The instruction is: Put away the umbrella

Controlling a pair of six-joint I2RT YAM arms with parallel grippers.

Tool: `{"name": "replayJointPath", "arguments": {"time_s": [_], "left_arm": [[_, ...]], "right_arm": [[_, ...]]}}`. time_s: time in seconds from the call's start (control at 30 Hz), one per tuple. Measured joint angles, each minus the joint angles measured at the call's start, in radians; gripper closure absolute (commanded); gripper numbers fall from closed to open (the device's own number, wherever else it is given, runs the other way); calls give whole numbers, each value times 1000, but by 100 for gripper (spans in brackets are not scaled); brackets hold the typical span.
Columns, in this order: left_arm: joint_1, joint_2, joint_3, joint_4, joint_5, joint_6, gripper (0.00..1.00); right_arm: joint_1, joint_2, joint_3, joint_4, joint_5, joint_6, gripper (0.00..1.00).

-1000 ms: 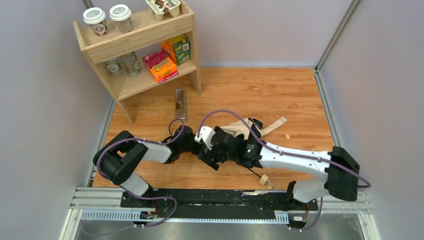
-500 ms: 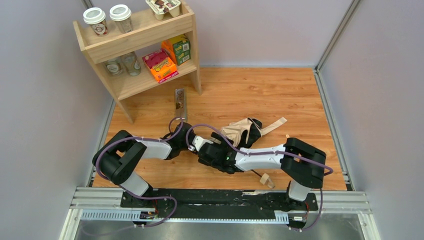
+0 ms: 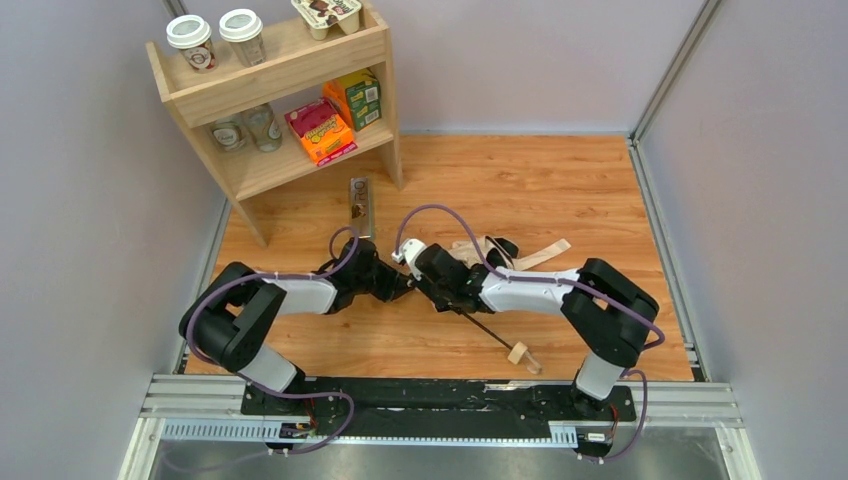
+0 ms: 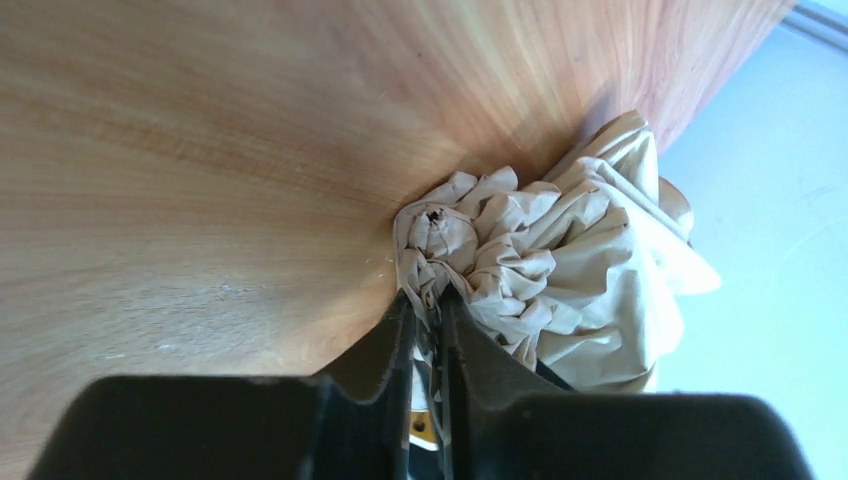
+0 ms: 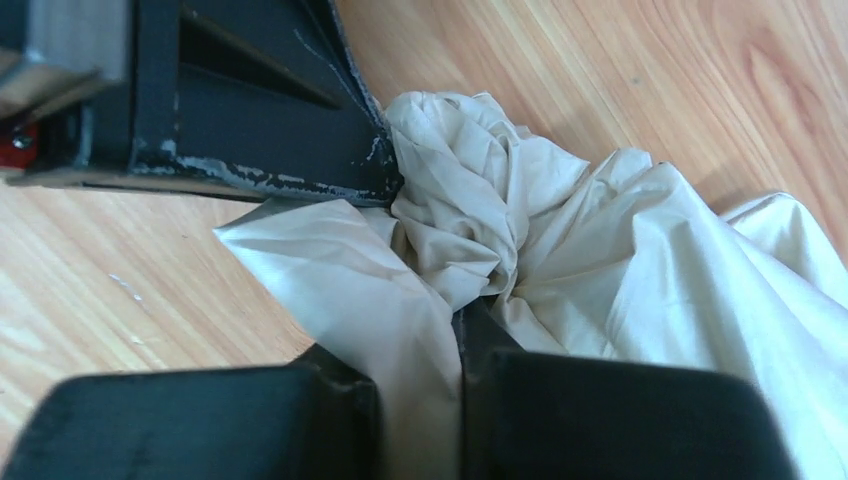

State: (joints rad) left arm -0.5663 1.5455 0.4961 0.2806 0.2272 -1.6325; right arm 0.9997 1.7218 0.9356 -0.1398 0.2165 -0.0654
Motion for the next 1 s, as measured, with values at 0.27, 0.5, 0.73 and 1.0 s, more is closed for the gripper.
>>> {"name": "replayJointPath", "arguments": {"time_s": [0.27,0.5,0.73,1.0], "left_arm": [[95,-183,-58,-86,-22,187,22],[162,-414,-142,-74,-43,256,21],[103,-369,-170,13,-1,220,21],[-9,-238,-164,117,-63,158,20]], "right_arm": [[-158,-6,-26,98,-360,29,100],[-286,41,-7,113,-654,67,100],[-396,143,61,92,-925,134,100],[-443,225,115,73,-1095,180,100]]}}
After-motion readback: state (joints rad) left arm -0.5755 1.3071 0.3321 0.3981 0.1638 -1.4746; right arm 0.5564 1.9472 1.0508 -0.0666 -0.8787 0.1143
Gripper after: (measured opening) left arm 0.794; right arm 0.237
